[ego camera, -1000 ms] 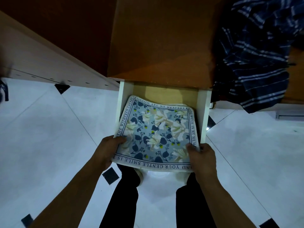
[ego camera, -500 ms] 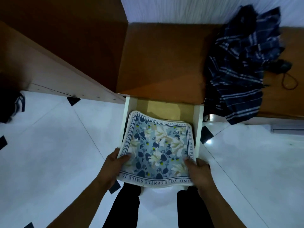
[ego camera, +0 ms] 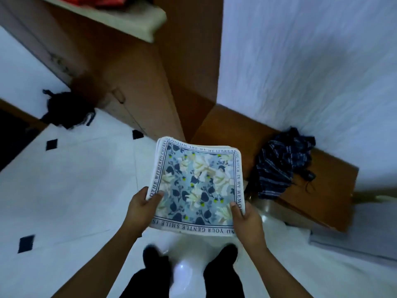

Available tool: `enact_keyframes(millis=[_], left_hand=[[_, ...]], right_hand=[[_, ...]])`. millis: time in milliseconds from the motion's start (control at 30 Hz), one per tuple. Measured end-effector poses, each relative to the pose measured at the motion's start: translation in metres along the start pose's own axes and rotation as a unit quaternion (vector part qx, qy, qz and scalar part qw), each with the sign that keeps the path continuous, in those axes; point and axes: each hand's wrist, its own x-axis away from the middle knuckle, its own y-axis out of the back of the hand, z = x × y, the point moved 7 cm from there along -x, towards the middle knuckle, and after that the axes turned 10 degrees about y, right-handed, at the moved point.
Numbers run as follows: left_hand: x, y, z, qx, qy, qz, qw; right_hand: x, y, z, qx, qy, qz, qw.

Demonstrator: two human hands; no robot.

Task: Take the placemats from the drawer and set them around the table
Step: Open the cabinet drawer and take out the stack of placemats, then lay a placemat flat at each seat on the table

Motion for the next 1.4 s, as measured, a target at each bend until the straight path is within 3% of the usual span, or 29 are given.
enact_keyframes(millis=[167, 267, 467, 700, 1033, 1267, 1400], left_hand=[[0.068, 0.101, -0.013, 0.077, -0.034, -0.075, 0.994], [0.101, 0.176, -0.002, 0.137, -0.034, -0.13, 0.981], [0.186, 0.359, 0.077, 0.23, -0.031, -0.262, 0.937], [0.292, 0.534, 0.202, 0.302, -0.008, -0.384, 0.873], [0.386, 0.666, 0.332, 0.402, 0.04, -0.578, 0.709], [0.454, 0.717, 0.388, 0.447, 0.097, -0.697, 0.552], [0.493, 0.718, 0.422, 0.461, 0.143, -0.745, 0.461]], right_hand=[[0.035, -0.015, 0.11, 0.061, 0.107, 0.037, 0.992], [0.066, -0.053, 0.175, 0.043, 0.176, 0.055, 0.982], [0.165, -0.198, 0.271, 0.047, 0.295, 0.137, 0.945], [0.318, -0.373, 0.355, 0.013, 0.375, 0.271, 0.886], [0.473, -0.606, 0.424, 0.007, 0.44, 0.48, 0.759], [0.616, -0.762, 0.47, 0.021, 0.494, 0.631, 0.598], [0.702, -0.819, 0.461, 0.025, 0.515, 0.688, 0.511]])
